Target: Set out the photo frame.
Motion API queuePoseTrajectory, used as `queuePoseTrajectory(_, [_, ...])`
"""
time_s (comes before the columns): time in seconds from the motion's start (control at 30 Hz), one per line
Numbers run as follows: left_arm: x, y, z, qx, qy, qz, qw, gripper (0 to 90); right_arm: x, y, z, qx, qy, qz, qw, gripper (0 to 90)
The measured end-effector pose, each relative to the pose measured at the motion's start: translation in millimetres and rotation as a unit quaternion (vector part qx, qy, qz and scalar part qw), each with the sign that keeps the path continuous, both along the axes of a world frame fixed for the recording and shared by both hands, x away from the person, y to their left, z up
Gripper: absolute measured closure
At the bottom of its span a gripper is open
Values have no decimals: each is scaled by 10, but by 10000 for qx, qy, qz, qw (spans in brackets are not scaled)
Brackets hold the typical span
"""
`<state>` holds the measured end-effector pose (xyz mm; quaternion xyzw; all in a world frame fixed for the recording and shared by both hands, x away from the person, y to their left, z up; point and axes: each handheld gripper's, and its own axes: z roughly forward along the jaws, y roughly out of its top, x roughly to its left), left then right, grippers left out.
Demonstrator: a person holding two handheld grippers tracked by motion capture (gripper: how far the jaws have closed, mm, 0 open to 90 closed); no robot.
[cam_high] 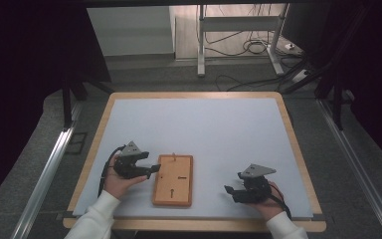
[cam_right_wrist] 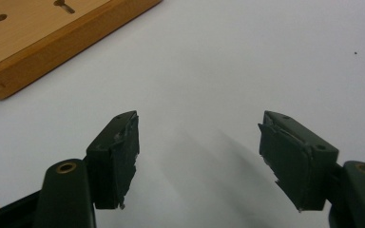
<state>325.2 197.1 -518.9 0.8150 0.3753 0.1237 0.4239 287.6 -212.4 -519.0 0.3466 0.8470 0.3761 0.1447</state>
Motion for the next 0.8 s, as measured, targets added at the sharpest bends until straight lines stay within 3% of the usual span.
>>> queuePoseTrajectory(0.23, [113, -145, 4, 35, -69, -252, 9997, 273, -27, -8, 11, -25, -33, -81, 10000, 294])
queuePoseTrajectory(0.57, [222, -221, -16, -2, -81, -436, 9990, 299, -17, 57, -7, -68, -27, -2, 10000, 288])
queuePoseTrajectory(0.8, [287, -347, 2, 23, -194, -706, 9973, 317, -22, 67, -3, -61, -28, 0, 10000, 287])
